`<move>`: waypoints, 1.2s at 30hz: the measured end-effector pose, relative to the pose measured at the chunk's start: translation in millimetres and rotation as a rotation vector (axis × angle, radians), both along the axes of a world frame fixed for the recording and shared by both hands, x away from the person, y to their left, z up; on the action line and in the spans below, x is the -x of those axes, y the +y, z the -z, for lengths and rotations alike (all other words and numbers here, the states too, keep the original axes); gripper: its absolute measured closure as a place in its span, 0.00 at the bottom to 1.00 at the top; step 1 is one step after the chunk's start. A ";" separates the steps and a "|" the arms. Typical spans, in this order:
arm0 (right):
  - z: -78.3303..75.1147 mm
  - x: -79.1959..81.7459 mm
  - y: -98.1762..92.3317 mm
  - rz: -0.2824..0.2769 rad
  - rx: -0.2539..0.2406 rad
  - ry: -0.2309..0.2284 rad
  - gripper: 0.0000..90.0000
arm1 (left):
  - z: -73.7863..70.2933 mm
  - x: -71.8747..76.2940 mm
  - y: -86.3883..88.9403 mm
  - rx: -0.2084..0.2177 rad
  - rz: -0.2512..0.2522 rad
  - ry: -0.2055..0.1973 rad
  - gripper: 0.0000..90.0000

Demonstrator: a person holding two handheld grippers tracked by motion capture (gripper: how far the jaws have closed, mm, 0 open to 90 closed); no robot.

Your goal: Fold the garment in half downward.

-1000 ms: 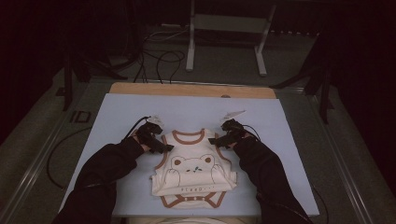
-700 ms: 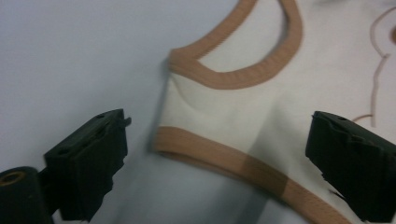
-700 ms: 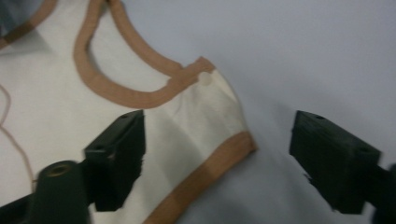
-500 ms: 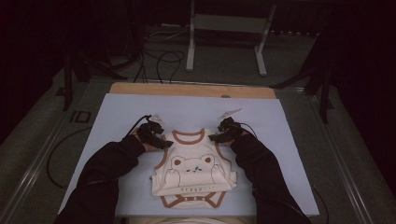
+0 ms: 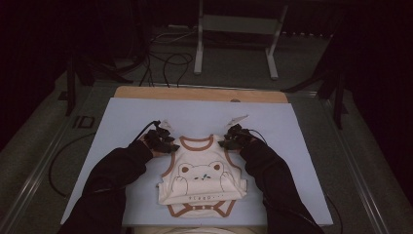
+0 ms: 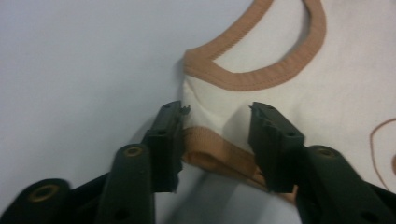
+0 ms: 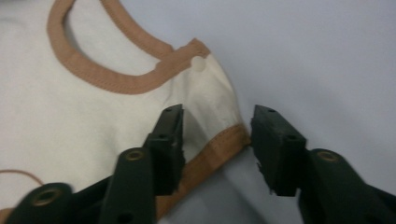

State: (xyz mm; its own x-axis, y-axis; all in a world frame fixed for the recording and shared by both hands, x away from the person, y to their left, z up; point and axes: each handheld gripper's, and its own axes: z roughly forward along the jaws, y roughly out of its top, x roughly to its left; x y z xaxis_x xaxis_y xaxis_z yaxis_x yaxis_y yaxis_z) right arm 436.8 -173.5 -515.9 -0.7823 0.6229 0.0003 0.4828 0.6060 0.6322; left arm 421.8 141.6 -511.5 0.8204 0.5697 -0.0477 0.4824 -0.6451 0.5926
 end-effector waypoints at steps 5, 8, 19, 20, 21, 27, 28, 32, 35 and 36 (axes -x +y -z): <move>-1.4 1.6 2.8 -0.014 0.010 0.008 0.71 | -0.4 1.1 -2.7 0.002 0.005 0.006 0.72; -1.9 3.0 4.7 -0.017 0.012 0.010 0.77 | -0.6 1.0 -3.8 0.006 0.002 0.016 0.79; -4.3 4.5 9.7 -0.019 0.029 0.017 0.92 | -3.9 2.4 -6.9 0.008 0.016 0.039 0.96; -4.5 4.5 9.6 -0.019 0.029 0.015 0.92 | -5.8 2.3 -5.8 0.014 0.020 0.036 0.96; -5.3 4.0 8.6 -0.011 0.023 0.013 0.92 | -6.6 2.5 -5.4 0.018 0.017 0.032 0.96; -13.4 4.1 6.5 -0.003 -0.004 0.003 0.92 | -17.7 2.5 -2.7 0.046 0.021 0.007 0.96; -15.1 4.2 6.4 -0.005 -0.006 -0.005 0.92 | -19.9 2.5 -2.2 0.050 0.015 -0.005 0.96; -25.6 5.4 6.7 -0.005 -0.023 -0.026 0.92 | -27.4 2.8 -1.4 0.051 0.021 -0.025 0.96; -34.2 5.2 5.6 -0.010 -0.034 -0.043 0.92 | -32.9 2.2 -0.4 0.062 0.014 -0.039 0.96; -35.8 4.8 5.2 -0.007 -0.033 -0.048 0.92 | -34.7 1.9 -0.4 0.064 0.010 -0.041 0.96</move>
State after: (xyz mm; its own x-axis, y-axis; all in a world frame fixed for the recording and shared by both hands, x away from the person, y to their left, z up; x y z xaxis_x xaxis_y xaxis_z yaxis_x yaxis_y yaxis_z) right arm 432.0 -168.3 -480.1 -0.7864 0.6175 -0.0168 0.4472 0.5877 0.6742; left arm 420.0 141.3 -476.8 0.8284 0.5580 -0.0501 0.4503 -0.6099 0.6521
